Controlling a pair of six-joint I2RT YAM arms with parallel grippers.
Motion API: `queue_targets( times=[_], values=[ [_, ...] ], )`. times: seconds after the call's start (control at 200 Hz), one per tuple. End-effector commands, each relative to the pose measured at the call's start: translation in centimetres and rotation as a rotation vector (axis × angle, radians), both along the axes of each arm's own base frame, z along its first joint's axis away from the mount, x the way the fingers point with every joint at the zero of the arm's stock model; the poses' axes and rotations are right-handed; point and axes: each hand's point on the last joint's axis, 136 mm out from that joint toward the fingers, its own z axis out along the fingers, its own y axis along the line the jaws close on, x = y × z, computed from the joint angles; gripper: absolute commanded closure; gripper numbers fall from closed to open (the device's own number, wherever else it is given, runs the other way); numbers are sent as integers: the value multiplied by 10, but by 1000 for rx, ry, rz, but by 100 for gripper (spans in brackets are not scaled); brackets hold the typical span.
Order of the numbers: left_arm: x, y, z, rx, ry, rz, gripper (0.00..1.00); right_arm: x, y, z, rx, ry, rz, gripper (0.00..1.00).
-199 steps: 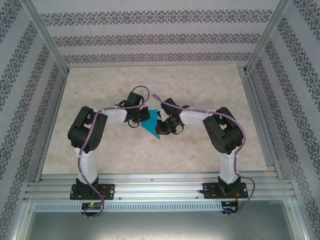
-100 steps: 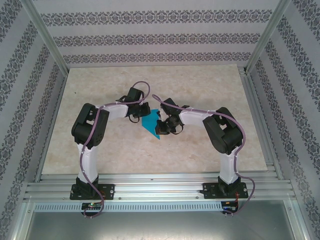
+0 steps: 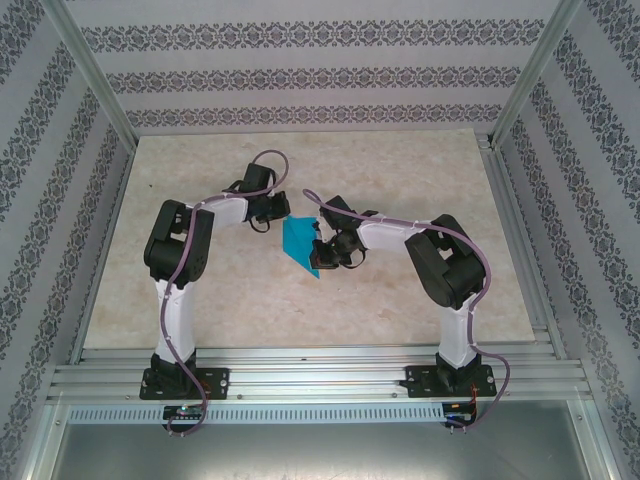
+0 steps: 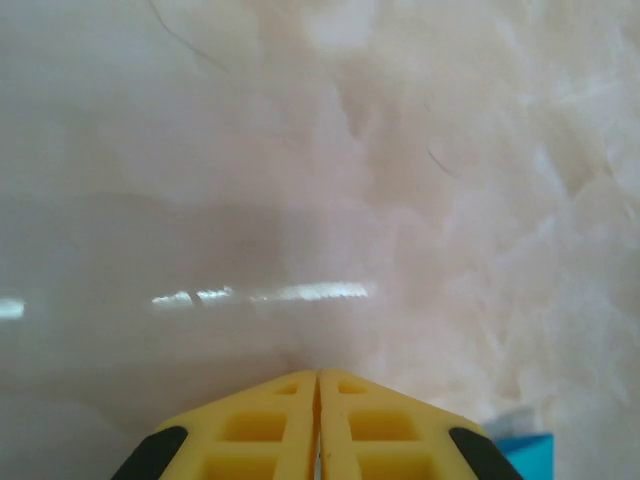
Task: Fold a paper plane with a square sheet of paper (fold left side to right side)
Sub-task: Fourth fold the wing at the center of the table.
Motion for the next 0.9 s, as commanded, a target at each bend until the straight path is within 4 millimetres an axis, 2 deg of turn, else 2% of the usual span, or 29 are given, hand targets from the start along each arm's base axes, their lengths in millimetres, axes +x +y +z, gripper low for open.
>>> queue_targets(
  times=[0.0,0.085,0.16,0.33,0.48,0.614,0.689,0.769,0.834,0.899],
  values=[
    [22,43,-11,110,-10,77,89,-64,-61,-72,-325,220,23,98],
    [29,47,-1,88,-19,81,88,-63,-60,-70,-317,214,27,97],
    [33,50,18,83,-46,84,86,-60,-57,-66,-306,201,27,97],
    [23,60,67,69,-114,77,77,-45,-44,-47,-240,139,24,94],
    [-10,66,100,19,-169,81,67,-25,-21,-4,-123,46,29,93],
    [-53,62,116,-74,-181,76,61,-7,-10,52,-40,-76,18,82],
    [-76,58,118,-152,-175,81,58,4,-16,80,-18,-152,-8,74],
    [-100,48,115,-251,-157,73,56,14,-30,100,-10,-230,-48,66],
    [-116,39,110,-313,-133,62,54,23,-44,109,2,-286,-92,58],
    [-129,30,105,-358,-105,48,53,25,-52,109,37,-296,-116,53]
  ],
)
